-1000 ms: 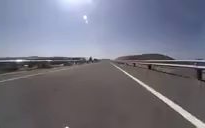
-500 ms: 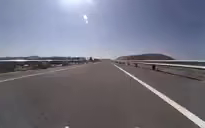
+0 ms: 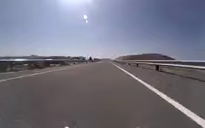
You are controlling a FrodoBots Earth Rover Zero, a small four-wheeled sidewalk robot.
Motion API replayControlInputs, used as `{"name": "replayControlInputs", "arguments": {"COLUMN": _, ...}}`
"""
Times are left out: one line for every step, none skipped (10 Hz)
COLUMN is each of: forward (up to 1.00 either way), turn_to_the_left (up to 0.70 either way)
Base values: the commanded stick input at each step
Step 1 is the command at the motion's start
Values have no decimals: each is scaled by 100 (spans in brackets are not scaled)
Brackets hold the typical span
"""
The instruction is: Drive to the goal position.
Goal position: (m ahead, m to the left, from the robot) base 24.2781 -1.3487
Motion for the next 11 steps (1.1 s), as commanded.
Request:
{"name": "replayControlInputs", "arguments": {"forward": 100, "turn_to_the_left": 0}}
{"name": "replayControlInputs", "arguments": {"forward": 100, "turn_to_the_left": 0}}
{"name": "replayControlInputs", "arguments": {"forward": 100, "turn_to_the_left": 0}}
{"name": "replayControlInputs", "arguments": {"forward": 100, "turn_to_the_left": 0}}
{"name": "replayControlInputs", "arguments": {"forward": 100, "turn_to_the_left": 0}}
{"name": "replayControlInputs", "arguments": {"forward": 100, "turn_to_the_left": 0}}
{"name": "replayControlInputs", "arguments": {"forward": 100, "turn_to_the_left": 0}}
{"name": "replayControlInputs", "arguments": {"forward": 100, "turn_to_the_left": 0}}
{"name": "replayControlInputs", "arguments": {"forward": 100, "turn_to_the_left": 0}}
{"name": "replayControlInputs", "arguments": {"forward": 100, "turn_to_the_left": 0}}
{"name": "replayControlInputs", "arguments": {"forward": 100, "turn_to_the_left": 0}}
